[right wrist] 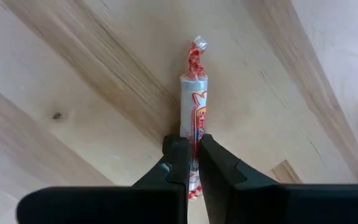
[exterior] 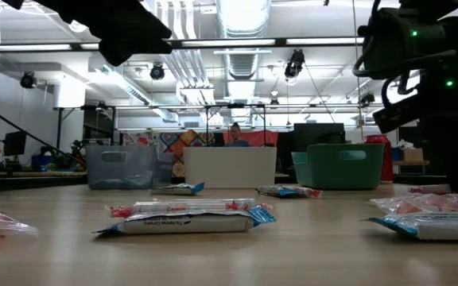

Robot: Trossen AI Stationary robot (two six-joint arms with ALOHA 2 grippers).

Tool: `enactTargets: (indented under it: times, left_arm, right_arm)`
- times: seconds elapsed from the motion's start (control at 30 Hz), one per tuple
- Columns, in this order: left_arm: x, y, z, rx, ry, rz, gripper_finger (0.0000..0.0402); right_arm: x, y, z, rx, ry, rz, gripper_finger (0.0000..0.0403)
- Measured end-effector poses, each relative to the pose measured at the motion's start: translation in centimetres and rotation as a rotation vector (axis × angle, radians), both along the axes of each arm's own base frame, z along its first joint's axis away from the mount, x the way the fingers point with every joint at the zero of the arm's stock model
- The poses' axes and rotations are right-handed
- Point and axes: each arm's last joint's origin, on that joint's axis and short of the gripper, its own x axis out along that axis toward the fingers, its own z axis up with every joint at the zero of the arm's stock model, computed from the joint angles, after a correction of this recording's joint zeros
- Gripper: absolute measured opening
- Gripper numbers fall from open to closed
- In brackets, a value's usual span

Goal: Sort candy
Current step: Put the orange candy into the white bin

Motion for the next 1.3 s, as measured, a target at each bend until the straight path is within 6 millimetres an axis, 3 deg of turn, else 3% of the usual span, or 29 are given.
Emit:
enactTargets:
  times: [0.1, 0.3, 0.47, 0.67, 0.83, 1.03, 1.3]
  left_arm:
    - [0.4, -1.1, -0.5, -0.035, 0.002, -0.023, 0.0141]
    - [0.6, -3.7, -1.3, -0.079, -0.012, -0.08, 0.0141]
    - [0.6, -4.9, -1.3, -0.058, -0.028, -0.065, 0.0141]
    - [0.6, -5.0, -1.0, -0.056, -0.038, -0.059, 0.0141]
    - [0.6, -4.9, -1.0, -0.052, -0.039, -0.06, 0.0141]
    - [0.6, -4.9, -1.0, -0.038, -0.038, -0.065, 0.0141]
    - [0.5, -4.9, -1.0, -0.034, -0.03, -0.065, 0.0141]
  right_arm:
    - [0.0, 0.0, 0.9, 0.014, -0.042, 0.016, 0.0017]
    - [0.5, 0.2, 5.1, 0.07, -0.253, 0.104, 0.0016]
    - [1.2, 0.3, 8.7, 0.084, -0.551, 0.231, 0.0017]
    - [2.7, 0.2, 11.5, -0.064, -0.885, 0.39, 0.0017]
    - [4.7, -0.3, 12.3, -0.279, -1.035, 0.485, 0.0017]
    - [8.0, -2.3, 12.7, -0.545, -1.198, 0.505, 0.0017]
    - [11.8, -7.7, 9.7, -0.832, -1.127, 0.403, 0.0017]
